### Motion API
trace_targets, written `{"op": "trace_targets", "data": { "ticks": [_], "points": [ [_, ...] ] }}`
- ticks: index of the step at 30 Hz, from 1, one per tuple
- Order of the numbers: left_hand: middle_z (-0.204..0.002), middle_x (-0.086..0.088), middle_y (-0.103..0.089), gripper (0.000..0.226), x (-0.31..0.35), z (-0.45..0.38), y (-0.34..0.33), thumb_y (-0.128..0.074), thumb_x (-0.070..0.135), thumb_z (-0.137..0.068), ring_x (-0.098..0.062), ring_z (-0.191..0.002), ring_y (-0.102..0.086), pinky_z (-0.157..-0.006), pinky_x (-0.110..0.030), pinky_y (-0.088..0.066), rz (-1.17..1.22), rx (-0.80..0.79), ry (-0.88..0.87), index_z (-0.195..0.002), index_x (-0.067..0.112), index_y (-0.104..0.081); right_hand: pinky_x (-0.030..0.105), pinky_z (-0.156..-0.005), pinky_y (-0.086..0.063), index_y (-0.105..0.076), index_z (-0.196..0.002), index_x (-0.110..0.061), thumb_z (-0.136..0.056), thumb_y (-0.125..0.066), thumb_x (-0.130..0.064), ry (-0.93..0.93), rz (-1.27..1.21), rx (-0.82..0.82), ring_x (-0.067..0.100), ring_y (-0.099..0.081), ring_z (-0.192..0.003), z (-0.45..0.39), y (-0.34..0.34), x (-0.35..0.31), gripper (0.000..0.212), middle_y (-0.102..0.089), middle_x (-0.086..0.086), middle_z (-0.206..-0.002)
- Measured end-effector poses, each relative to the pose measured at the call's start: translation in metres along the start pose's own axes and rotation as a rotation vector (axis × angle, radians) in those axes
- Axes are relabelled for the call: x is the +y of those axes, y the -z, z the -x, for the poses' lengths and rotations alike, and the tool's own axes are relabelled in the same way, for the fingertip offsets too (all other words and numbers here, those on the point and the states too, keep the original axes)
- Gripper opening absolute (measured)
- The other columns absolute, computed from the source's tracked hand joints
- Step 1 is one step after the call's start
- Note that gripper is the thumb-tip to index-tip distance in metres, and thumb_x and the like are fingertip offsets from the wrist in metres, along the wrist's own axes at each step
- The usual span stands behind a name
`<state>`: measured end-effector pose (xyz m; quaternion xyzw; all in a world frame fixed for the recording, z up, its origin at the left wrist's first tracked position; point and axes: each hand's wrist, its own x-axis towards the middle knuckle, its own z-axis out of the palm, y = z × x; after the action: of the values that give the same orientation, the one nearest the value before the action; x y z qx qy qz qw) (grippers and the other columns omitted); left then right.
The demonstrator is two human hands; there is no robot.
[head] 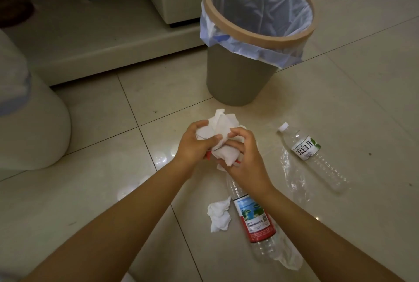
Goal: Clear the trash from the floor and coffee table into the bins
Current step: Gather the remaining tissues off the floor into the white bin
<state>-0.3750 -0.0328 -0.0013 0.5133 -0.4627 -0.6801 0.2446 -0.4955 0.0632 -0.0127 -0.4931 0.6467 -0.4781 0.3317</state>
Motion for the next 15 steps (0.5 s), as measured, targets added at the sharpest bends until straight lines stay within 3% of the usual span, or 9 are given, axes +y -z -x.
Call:
{"op": "trace_targets", "data": {
  "ticks": [3,7,9,12,15],
  "points": [
    [-0.115,0.000,-0.052,0.070,-0.004,0.002,0.006,-0.079,0.009,-0.071,-0.019,-0.096,-0.059,-0.062,-0.027,-0.057,-0.065,-0.036,-0.062,-0.128,0.029,-0.044,0.034,-0.079,-0.058,-0.036,-0.124,-0.043,-0.068,-0.084,-0.017,0.102,0.076,0.014,0.010,-0.053,-0.116,0.005,0.003,0.003,0.079,-0.037,-0.009,-0.130],
    [-0.125,-0.002,-0.050,0.080,-0.009,0.004,0.018,-0.079,0.008,-0.070,-0.023,-0.110,-0.055,-0.086,-0.041,-0.055,-0.159,0.008,-0.129,-0.135,0.028,-0.038,0.016,-0.087,-0.049,-0.037,-0.130,-0.033,-0.067,-0.078,-0.046,0.229,0.312,-0.033,0.000,-0.043,-0.119,0.009,0.014,0.004,0.077,-0.034,-0.015,-0.130],
    [-0.125,-0.001,-0.051,0.080,-0.009,0.003,0.029,-0.081,0.012,-0.069,-0.022,-0.108,-0.056,-0.082,-0.039,-0.056,-0.211,0.022,-0.122,-0.134,0.031,-0.038,0.010,-0.095,-0.039,-0.037,-0.130,-0.035,-0.062,-0.079,-0.054,0.203,0.337,-0.039,-0.001,-0.040,-0.123,0.012,0.024,0.008,0.082,-0.034,-0.019,-0.132],
    [-0.115,0.002,-0.057,0.080,-0.008,0.005,0.047,-0.084,0.012,-0.065,-0.019,-0.097,-0.062,-0.073,-0.036,-0.059,-0.222,0.016,-0.099,-0.129,0.034,-0.042,0.010,-0.097,-0.037,-0.039,-0.130,-0.038,-0.059,-0.080,-0.058,0.118,0.332,0.003,0.002,-0.042,-0.122,0.019,0.042,0.018,0.084,-0.036,-0.019,-0.131],
    [-0.099,0.012,-0.065,0.060,-0.008,0.006,0.060,-0.084,0.007,-0.063,-0.010,-0.087,-0.066,-0.069,-0.033,-0.060,-0.217,0.027,-0.141,-0.108,0.035,-0.055,0.003,-0.091,-0.035,-0.040,-0.129,-0.037,-0.058,-0.080,-0.058,0.030,0.342,0.056,-0.001,-0.045,-0.117,0.023,0.056,0.028,0.084,-0.038,-0.019,-0.128]
  ]
}}
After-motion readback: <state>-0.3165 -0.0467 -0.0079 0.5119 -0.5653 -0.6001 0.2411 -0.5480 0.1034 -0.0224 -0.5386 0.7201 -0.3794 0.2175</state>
